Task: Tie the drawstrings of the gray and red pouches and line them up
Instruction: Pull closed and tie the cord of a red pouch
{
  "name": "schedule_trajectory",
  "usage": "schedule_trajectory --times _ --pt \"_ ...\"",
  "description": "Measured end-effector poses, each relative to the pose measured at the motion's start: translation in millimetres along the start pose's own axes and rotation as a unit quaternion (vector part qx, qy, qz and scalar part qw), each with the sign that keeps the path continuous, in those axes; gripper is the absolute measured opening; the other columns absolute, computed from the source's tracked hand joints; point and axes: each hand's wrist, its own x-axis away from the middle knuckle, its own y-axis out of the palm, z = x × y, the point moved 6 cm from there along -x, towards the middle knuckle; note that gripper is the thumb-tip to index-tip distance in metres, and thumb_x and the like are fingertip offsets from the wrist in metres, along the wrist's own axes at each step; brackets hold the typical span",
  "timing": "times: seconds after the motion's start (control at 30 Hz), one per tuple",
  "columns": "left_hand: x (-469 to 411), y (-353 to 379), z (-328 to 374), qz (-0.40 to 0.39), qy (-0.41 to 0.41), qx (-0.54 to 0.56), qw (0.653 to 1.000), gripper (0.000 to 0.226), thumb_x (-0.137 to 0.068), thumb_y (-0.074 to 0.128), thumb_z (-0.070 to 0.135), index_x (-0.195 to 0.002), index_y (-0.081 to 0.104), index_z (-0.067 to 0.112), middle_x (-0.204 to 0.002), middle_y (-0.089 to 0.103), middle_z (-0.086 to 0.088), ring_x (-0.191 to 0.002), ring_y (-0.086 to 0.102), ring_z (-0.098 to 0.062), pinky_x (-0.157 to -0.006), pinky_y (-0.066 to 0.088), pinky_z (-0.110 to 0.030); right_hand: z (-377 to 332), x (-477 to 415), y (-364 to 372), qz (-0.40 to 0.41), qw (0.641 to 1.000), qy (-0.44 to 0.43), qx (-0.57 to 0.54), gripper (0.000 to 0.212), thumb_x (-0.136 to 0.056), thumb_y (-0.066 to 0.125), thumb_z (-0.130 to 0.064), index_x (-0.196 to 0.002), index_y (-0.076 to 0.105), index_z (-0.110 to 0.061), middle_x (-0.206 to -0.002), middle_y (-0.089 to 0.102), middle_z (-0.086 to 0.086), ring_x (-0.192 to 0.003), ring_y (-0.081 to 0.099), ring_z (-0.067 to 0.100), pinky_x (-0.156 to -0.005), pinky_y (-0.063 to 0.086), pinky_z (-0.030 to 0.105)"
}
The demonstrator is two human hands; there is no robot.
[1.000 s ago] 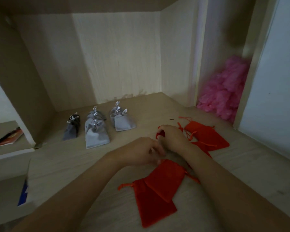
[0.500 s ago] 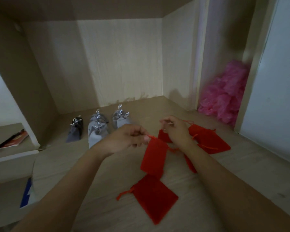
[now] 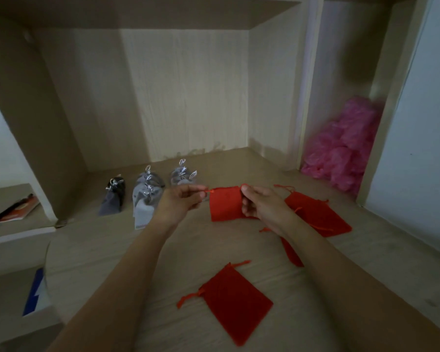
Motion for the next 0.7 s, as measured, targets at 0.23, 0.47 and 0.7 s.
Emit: schedule_trajectory --times 0.23,0.47,0.7 --pt "3.3 -9.7 -8.2 -0.011 -0.002 -0.03 0.999 0.011 -0.087 0.062 0.004 -0.08 0.069 0.005 -0.058 0.067 0.005 -0.049 0.054 -0.001 -0.055 0.05 -0.013 -0.4 0.3 2.5 0.004 0.997 0.073 0.031 0.039 -0.097 0.039 -0.021 -0.058 0.042 -0.02 -0.046 0.037 -0.006 -0.034 0.033 0.006 -0.042 0.025 0.023" --pt "1.7 -13.1 -5.6 -0.009 0.033 -0.095 0.995 0.034 -0.096 0.05 0.019 -0.063 0.055 0.01 -0.051 0.056 0.005 -0.044 0.049 -0.004 -0.048 0.044 -0.016 0.7 -10.3 -11.6 0.052 0.984 0.04 -0.167 0.041 -0.1 0.04 -0.026 -0.061 0.034 -0.016 -0.044 0.034 -0.008 -0.036 0.032 0.006 -0.037 0.024 0.016" --pt "1.8 -13.8 0.9 -0.006 0.015 0.011 1.0 0.038 -0.1 0.04 0.018 -0.062 0.045 0.012 -0.049 0.054 0.006 -0.046 0.047 -0.004 -0.05 0.041 -0.014 -8.1 -8.4 -31.5 0.126 0.95 0.001 -0.285 0.034 -0.099 0.044 -0.015 -0.065 0.041 -0.015 -0.046 0.037 -0.008 -0.039 0.032 0.003 -0.039 0.029 0.013"
